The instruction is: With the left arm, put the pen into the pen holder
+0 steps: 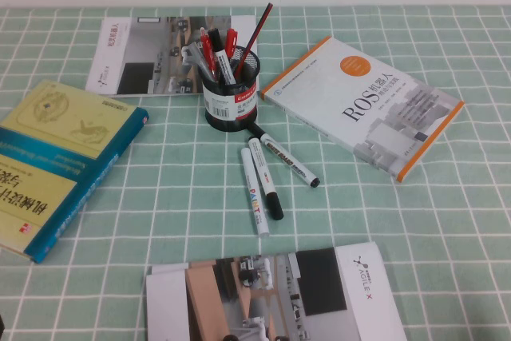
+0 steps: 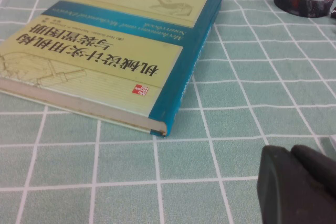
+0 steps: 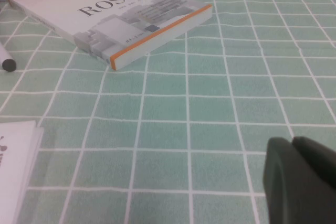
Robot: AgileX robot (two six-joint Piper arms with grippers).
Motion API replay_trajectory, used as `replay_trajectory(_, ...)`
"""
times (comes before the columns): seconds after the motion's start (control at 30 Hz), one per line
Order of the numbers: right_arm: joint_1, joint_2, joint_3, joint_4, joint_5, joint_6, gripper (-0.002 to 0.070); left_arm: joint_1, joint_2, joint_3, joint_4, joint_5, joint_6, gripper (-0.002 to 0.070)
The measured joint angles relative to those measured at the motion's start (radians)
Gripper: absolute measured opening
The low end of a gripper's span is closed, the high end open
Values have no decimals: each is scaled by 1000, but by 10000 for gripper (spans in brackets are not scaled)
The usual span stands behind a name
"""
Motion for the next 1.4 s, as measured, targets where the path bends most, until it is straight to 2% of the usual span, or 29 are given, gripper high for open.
replay_trajectory(1.23,0,0,0,0,0,0,-20,0,0,0,0,-7,0,-3)
replay_trajectory(1.3,0,0,0,0,0,0,-20,0,0,2,-26,-22,-7,-3)
replay_trajectory(1.4,0,0,0,0,0,0,-20,0,0,6,-155,-73,-45,-3)
